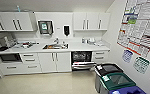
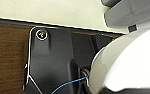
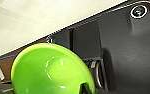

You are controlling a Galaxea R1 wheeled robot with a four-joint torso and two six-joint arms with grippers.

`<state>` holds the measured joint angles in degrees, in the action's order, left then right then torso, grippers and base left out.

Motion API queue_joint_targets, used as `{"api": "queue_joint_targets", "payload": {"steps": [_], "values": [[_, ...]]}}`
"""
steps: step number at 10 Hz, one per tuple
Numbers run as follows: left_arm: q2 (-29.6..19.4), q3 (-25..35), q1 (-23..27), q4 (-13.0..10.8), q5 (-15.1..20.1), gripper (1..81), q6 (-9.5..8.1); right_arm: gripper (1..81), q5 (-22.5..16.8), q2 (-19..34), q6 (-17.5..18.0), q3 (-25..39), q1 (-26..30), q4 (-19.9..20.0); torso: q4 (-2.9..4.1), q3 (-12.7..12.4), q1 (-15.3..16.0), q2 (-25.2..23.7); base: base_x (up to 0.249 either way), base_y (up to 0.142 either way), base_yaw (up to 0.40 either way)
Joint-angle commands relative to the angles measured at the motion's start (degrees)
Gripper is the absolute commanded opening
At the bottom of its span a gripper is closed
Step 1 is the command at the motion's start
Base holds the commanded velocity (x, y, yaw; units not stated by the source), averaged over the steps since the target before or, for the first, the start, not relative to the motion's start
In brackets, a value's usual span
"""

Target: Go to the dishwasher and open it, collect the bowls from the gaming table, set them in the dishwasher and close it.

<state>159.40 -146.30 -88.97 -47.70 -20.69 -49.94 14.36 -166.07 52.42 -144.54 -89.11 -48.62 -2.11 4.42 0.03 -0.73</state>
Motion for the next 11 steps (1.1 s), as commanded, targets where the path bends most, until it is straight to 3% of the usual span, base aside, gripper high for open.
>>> {"api": "queue_joint_targets", "payload": {"steps": [1,11], "values": [[-1.4,0.1,1.9,0.2,0.3,1.0,-0.24,1.0,-1.0,0.3,-0.2,0.3,2.2,-1.0,0.0,0.0,0.0,0.0,0.203,0.061,0.0],[-1.4,0.1,1.9,0.2,0.3,1.0,-0.24,1.0,-1.0,0.2,-0.2,0.2,2.5,-1.0,0.0,0.0,0.0,0.0,0.178,0.006,0.0]]}}
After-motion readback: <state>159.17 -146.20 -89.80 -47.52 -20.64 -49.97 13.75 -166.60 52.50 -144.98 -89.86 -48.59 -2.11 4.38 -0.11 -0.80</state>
